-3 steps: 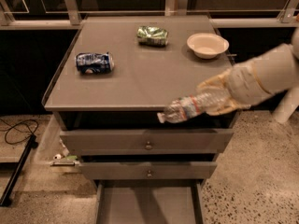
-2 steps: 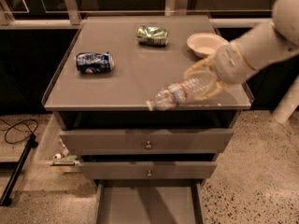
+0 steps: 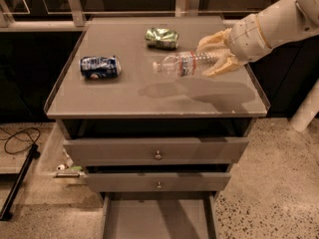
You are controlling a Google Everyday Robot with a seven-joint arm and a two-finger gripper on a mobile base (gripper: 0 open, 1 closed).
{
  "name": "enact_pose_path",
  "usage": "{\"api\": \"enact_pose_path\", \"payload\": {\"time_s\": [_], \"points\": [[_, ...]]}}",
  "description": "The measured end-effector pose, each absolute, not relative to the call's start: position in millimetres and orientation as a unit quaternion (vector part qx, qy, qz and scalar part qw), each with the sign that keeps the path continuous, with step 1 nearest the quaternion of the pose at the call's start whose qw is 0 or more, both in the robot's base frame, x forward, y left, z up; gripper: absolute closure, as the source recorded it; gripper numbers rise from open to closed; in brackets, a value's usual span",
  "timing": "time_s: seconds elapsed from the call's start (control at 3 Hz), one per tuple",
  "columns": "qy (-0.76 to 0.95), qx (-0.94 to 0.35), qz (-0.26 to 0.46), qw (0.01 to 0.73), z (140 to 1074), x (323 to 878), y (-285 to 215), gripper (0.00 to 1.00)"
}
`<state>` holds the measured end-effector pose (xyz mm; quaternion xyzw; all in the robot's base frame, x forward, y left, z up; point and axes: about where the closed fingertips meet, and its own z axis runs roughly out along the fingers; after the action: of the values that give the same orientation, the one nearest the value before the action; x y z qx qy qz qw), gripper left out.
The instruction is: Pick water bottle from bottom drawer and place on counter
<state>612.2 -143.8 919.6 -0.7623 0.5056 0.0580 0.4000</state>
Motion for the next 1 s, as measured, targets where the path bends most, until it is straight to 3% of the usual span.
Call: {"api": "enact_pose_path", "payload": {"time_s": [0.33,1.0], "points": [[0.57,-0.699,0.045,0.43,924.1,630.3,-159.1,1.0],[0.669,-0.632,0.053,0.387,873.6,652.1,-182.0,1.0]]}}
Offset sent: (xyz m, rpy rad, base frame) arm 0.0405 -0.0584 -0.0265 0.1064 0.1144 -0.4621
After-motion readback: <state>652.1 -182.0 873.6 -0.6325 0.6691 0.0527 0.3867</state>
